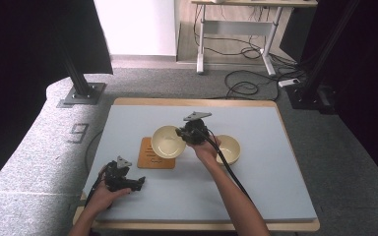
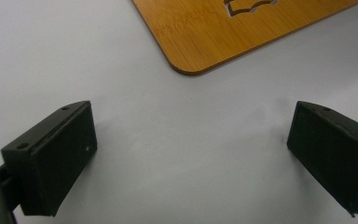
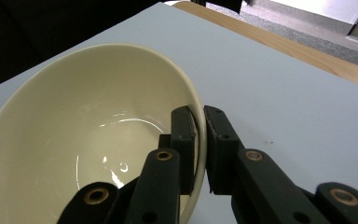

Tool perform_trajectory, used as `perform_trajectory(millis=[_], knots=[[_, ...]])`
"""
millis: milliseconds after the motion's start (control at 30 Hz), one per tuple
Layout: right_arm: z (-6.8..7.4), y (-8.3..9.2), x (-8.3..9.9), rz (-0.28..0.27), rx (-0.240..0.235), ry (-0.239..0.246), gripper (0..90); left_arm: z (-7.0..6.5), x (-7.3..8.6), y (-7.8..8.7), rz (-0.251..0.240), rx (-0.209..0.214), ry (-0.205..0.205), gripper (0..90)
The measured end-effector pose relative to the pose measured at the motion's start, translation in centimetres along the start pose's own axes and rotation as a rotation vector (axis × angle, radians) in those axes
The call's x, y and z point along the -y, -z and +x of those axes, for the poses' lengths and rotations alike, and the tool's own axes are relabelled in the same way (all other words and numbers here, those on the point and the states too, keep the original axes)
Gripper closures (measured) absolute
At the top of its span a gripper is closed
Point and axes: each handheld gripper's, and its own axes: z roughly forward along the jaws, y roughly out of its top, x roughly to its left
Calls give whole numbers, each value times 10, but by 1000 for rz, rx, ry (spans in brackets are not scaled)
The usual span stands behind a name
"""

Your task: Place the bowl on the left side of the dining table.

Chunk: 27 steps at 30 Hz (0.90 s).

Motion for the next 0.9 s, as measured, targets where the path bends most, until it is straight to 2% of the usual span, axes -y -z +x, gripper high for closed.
perform_trajectory(millis=[600,900], knots=[[3,-14,2,15,-8,3,835,0,0,0,0,0,0,18],[10,-26,1,49,-13,13,835,0,0,0,-1,-2,-2,20]])
